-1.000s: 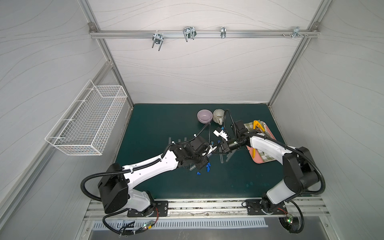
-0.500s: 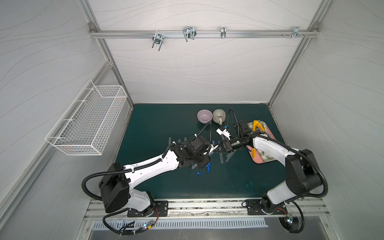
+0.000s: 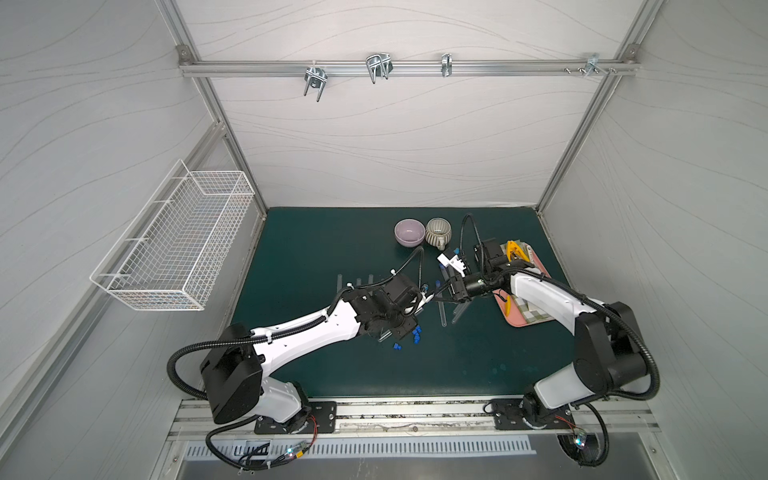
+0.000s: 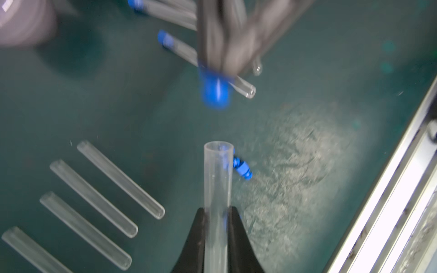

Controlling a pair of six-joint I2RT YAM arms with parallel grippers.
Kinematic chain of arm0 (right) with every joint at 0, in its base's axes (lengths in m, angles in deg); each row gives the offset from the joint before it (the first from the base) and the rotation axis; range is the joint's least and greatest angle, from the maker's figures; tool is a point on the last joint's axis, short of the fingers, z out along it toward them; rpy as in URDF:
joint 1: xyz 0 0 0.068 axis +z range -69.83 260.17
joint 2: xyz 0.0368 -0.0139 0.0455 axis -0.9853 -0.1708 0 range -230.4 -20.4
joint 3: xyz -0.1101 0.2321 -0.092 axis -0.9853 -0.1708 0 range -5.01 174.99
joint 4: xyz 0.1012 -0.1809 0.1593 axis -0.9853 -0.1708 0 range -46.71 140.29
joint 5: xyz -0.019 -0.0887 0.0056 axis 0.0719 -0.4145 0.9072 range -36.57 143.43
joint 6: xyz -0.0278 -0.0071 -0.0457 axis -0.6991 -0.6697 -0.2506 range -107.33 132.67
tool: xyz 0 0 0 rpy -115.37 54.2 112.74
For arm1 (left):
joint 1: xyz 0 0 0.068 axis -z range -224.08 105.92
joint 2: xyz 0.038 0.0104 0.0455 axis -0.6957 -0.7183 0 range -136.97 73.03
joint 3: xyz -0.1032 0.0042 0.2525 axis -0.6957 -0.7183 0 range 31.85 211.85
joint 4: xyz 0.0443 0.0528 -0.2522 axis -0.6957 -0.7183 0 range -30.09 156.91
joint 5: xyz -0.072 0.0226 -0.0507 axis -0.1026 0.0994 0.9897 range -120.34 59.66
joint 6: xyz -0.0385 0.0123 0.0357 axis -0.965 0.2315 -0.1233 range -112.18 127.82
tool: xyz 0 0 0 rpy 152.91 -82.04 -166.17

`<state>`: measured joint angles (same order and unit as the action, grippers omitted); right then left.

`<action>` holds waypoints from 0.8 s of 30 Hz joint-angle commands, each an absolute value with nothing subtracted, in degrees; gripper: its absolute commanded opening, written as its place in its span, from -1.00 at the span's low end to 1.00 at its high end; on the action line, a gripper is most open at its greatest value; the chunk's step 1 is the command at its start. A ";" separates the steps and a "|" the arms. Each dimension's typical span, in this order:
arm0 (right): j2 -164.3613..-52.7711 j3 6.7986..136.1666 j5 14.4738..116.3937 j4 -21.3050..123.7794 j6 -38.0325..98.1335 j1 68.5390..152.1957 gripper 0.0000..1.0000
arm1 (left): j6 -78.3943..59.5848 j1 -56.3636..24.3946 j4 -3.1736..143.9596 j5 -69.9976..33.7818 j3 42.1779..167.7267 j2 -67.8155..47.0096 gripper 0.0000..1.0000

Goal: Remove stoppers from test tubes
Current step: Open the stopper on the test tube, then place the test tube at the center of the board.

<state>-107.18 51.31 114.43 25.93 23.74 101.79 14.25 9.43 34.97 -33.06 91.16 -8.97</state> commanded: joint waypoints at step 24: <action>-113.81 45.74 94.76 22.52 20.97 107.10 -1.00 | -13.14 -4.49 32.46 -34.84 110.05 -24.01 -0.90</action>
<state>-111.97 45.67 98.54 23.76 22.16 105.42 -7.28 -3.40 32.96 -34.04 106.85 -21.01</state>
